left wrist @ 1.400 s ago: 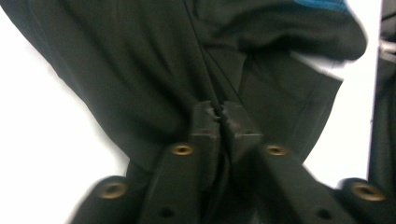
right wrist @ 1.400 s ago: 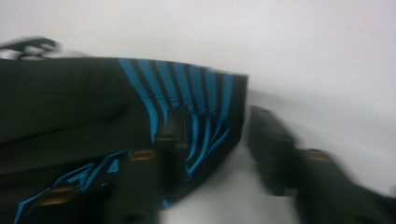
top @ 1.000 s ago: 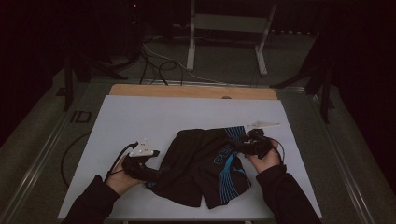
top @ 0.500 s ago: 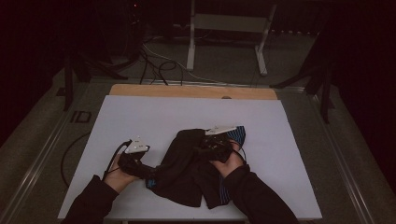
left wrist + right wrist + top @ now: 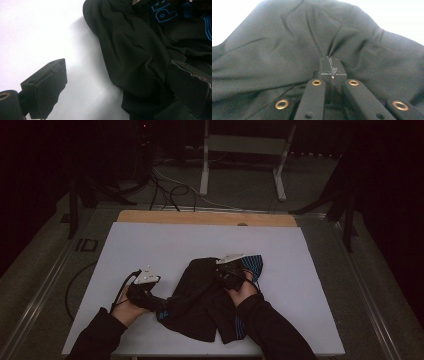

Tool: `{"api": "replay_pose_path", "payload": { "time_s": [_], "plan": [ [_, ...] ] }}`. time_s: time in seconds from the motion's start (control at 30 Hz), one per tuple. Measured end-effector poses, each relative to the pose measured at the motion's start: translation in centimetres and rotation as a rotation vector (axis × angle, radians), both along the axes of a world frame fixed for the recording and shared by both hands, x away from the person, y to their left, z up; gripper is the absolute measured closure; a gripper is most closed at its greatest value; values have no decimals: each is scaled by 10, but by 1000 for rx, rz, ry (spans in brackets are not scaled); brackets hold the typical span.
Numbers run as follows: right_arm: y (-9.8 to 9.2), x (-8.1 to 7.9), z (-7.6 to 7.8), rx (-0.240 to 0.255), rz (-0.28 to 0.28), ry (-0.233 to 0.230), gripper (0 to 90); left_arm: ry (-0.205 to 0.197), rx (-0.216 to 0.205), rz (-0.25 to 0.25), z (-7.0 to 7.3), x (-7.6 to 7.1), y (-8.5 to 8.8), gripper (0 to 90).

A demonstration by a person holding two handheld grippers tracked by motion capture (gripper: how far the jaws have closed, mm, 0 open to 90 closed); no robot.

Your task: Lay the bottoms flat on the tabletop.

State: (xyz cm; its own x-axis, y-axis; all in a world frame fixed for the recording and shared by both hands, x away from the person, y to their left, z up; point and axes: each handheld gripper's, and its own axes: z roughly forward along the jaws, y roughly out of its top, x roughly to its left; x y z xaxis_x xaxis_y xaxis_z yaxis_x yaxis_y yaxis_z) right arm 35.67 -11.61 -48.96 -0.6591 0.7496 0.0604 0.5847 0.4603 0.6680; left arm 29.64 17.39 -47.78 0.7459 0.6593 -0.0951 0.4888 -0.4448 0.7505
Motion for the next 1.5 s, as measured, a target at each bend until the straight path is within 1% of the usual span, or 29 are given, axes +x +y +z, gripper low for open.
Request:
{"api": "replay_pose_path", "payload": {
  "time_s": [0.03, 0.07, 0.13, 0.2, 0.23, 0.33, 0.47, 0.57, 0.63, 0.7, 0.73, 0.77, 0.83, 0.9, 0.93, 0.97, 1.0, 1.03, 1.07, 1.13, 1.17, 1.2, 1.23, 1.3, 1.33, 1.4, 1.43, 1.47, 1.5],
  "plan": [
    [-1, -2, 3, -1, 6, -3, 900, 0, 0, 0, 0, 0, 0, 48],
    [-4, -6, 8, -9, 16, -19, 900, -1, -5, 5, 0, 0, 0, 48],
    [-6, -9, 11, 2, 19, -20, 900, 1, -5, 9, 0, 1, 1, 50],
    [-10, -13, 15, -1, 27, -23, 900, 0, -5, 9, 0, 0, 1, 50],
    [-13, -15, 16, -8, 26, -33, 900, -1, -4, 10, 0, 0, 1, 50],
    [-20, -20, 17, -1, 23, -17, 900, -1, -2, 13, 0, 0, 1, 52],
    [-27, -31, 17, -39, 59, -3, 900, -1, -6, 16, 2, 0, 1, 53],
    [-37, -42, 17, -36, 61, 15, 900, -1, -8, 18, 4, 2, 1, 58],
    [-43, -48, 15, -53, 69, 24, 900, -2, -9, 19, 5, 3, -1, 65],
    [-47, -56, 9, -75, 75, 39, 900, 4, -7, 13, 6, 5, -4, 81],
    [-48, -58, 5, -98, 77, 44, 900, 5, 3, 14, 7, 7, -6, 83],
    [-50, -60, 1, -106, 79, 47, 900, 10, 7, 7, 7, 8, -8, 88],
    [-52, -61, -6, -122, 77, 60, 900, 18, 10, -6, 8, 11, -13, 121],
    [-53, -61, -11, -119, 73, 69, 900, 29, 10, -38, 9, 16, -18, 157],
    [-53, -61, -12, -127, 80, 59, 900, 31, 15, -44, 9, 19, -20, 161],
    [-52, -61, -12, -131, 80, 55, 900, 43, 15, -44, 9, 23, -22, 168],
    [-51, -61, -12, -135, 82, 52, 900, 58, 7, -44, 8, 27, -24, 198],
    [-51, -61, -12, -137, 84, 51, 900, 65, -4, -39, 8, 31, -26, 213],
    [-51, -61, -12, -133, 81, 53, 900, 75, -14, -40, 8, 36, -28, 218],
    [-52, -61, -13, -128, 81, 53, 900, 96, -32, -48, 6, 44, -33, 261],
    [-52, -61, -13, -126, 80, 53, 900, 122, -49, -59, 5, 48, -36, 261],
    [-52, -61, -13, -126, 79, 53, 900, 161, -70, -79, 3, 52, -39, 279],
    [-52, -61, -13, -128, 81, 53, 900, 178, -72, -83, 0, 55, -42, 297],
    [-51, -61, -13, -132, 79, 45, 900, 215, -66, -82, -6, 60, -48, 300],
    [-51, -61, -13, -132, 80, 45, 900, 228, -63, -78, -9, 62, -51, 324],
    [-51, -61, -13, -132, 80, 44, 900, 275, -52, -66, -16, 66, -56, 373],
    [-51, -61, -13, -133, 80, 43, 900, 297, -57, -64, -19, 68, -57, 376],
    [-51, -61, -13, -134, 80, 42, 900, 322, -56, -68, -21, 69, -58, 413],
    [-51, -61, -13, -135, 80, 41, 900, 322, -56, -68, -21, 69, -58, 447]
  ]
}}
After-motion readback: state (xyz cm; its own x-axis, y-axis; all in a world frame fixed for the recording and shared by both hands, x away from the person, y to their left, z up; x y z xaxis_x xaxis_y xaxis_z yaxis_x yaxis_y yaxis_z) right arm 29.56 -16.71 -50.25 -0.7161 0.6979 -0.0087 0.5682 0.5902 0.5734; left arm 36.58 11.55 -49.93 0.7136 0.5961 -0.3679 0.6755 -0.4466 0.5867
